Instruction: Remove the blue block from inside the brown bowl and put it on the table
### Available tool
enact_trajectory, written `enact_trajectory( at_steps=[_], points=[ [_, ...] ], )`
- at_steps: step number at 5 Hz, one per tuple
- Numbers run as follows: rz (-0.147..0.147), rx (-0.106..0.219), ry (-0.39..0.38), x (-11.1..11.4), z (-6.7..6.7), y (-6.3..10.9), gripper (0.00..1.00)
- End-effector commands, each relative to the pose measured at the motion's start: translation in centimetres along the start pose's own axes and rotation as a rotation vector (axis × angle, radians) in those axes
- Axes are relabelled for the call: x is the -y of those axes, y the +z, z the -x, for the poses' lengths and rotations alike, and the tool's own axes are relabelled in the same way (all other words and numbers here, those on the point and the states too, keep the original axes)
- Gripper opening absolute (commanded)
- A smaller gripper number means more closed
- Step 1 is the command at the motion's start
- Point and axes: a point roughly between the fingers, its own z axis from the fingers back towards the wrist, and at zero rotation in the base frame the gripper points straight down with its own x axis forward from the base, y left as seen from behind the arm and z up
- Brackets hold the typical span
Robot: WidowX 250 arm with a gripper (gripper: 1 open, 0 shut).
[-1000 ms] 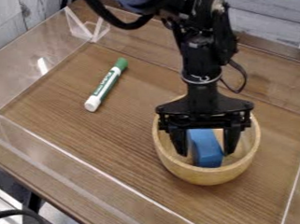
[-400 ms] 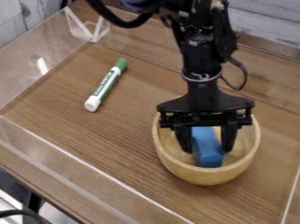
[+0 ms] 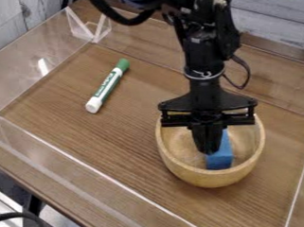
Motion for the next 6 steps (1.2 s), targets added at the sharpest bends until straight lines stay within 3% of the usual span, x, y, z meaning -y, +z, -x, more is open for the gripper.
enact_trajectory(
  at_steps=[1,3,4,5,6],
  points=[
    [0.034,0.050,-0.014,0.6,-1.0,2.0,0.00],
    [0.048,0.057,-0.021,0.2,-1.4,4.3,0.00],
    [0.067,0.070,-0.033,-0.2,-1.8,6.8,0.00],
    [0.091,0.083,-0.018,-2.0,-2.5,9.4,0.00],
    [0.091,0.092,-0.020,-1.8,-2.2,8.6,1.00]
  ],
)
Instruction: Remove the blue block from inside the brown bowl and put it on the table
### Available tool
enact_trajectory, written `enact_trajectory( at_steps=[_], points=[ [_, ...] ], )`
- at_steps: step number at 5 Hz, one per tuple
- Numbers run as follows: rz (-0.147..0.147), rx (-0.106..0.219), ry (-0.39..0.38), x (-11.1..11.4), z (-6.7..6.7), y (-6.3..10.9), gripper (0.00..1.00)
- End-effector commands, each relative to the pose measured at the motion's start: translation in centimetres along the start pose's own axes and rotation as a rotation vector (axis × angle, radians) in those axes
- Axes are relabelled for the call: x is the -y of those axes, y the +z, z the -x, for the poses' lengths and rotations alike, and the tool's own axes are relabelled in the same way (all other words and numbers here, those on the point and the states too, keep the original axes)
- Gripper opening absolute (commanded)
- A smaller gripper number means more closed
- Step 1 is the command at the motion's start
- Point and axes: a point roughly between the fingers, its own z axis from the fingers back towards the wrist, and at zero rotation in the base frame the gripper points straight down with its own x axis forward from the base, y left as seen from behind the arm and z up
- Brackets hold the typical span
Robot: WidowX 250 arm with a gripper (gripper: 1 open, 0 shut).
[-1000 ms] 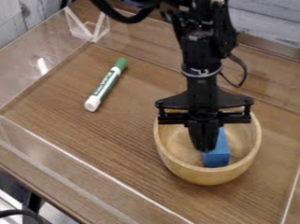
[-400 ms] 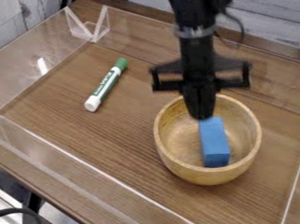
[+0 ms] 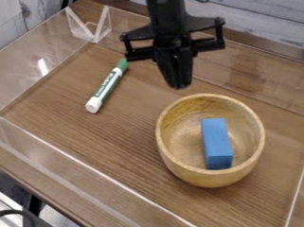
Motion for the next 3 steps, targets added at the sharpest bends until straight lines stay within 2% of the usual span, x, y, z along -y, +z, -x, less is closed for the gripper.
enact_trajectory(
  at_steps=[1,3],
  points=[
    [0.020,0.039,-0.039,1.3,0.5,0.7,1.00],
    [0.021,0.045,-0.054,3.1,1.8,-1.3,1.00]
  ],
)
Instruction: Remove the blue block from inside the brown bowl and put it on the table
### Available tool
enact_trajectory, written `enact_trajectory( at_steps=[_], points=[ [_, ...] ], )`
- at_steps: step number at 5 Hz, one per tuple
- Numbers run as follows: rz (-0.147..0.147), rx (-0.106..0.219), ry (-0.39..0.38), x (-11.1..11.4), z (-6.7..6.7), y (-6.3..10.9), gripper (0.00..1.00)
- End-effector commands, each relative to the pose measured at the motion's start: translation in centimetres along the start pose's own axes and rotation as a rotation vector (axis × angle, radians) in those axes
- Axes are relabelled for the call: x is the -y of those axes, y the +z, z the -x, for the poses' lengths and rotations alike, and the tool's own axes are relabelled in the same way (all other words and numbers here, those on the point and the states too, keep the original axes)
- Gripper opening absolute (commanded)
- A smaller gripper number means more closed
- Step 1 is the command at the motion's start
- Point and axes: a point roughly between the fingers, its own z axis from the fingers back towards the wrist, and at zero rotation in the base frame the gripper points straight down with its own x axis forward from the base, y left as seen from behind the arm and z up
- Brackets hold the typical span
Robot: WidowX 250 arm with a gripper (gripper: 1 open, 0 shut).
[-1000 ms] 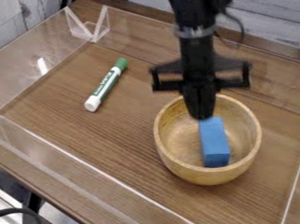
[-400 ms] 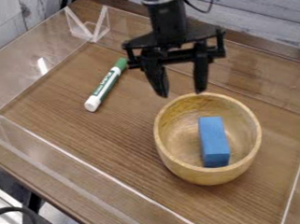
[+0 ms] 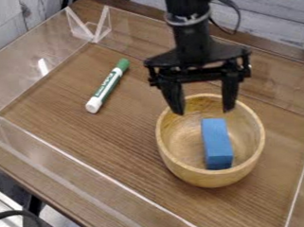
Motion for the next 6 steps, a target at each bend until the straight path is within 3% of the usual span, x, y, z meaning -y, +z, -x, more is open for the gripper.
enact_trajectory(
  at_steps=[1,6],
  points=[
    [0.018,0.037,-0.012,0.8,-0.1,-0.3,1.00],
    [0.004,0.052,0.028,0.7,0.3,-5.6,1.00]
  ],
)
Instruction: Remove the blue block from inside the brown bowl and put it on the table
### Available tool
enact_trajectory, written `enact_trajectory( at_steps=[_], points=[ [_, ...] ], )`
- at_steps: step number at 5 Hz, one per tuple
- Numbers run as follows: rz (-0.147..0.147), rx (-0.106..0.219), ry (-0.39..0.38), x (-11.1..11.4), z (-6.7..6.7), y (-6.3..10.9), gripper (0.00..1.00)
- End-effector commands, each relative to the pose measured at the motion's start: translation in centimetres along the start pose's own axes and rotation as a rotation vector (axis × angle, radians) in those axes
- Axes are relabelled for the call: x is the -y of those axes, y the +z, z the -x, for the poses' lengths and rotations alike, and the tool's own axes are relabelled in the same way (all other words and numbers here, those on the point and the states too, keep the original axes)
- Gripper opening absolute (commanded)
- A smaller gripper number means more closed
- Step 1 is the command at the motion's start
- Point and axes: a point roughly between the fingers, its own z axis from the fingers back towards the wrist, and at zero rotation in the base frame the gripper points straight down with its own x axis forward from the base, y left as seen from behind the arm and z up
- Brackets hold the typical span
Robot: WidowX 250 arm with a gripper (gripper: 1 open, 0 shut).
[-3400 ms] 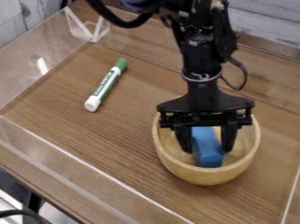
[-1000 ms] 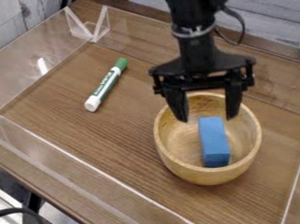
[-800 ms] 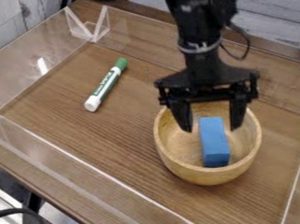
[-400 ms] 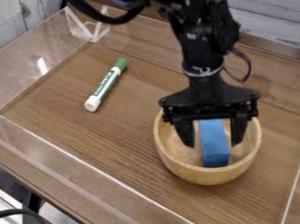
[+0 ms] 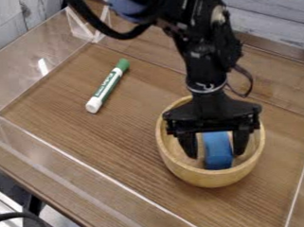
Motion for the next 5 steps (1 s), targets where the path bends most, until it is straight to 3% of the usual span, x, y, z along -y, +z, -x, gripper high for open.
enact_trajectory(
  at_steps=[1,5],
  points=[
    [0.023,0.027,-0.009,0.6,-0.4,0.2,0.00],
    [-0.009,0.034,-0.041,0.5,-0.5,1.2,0.00]
  ],
)
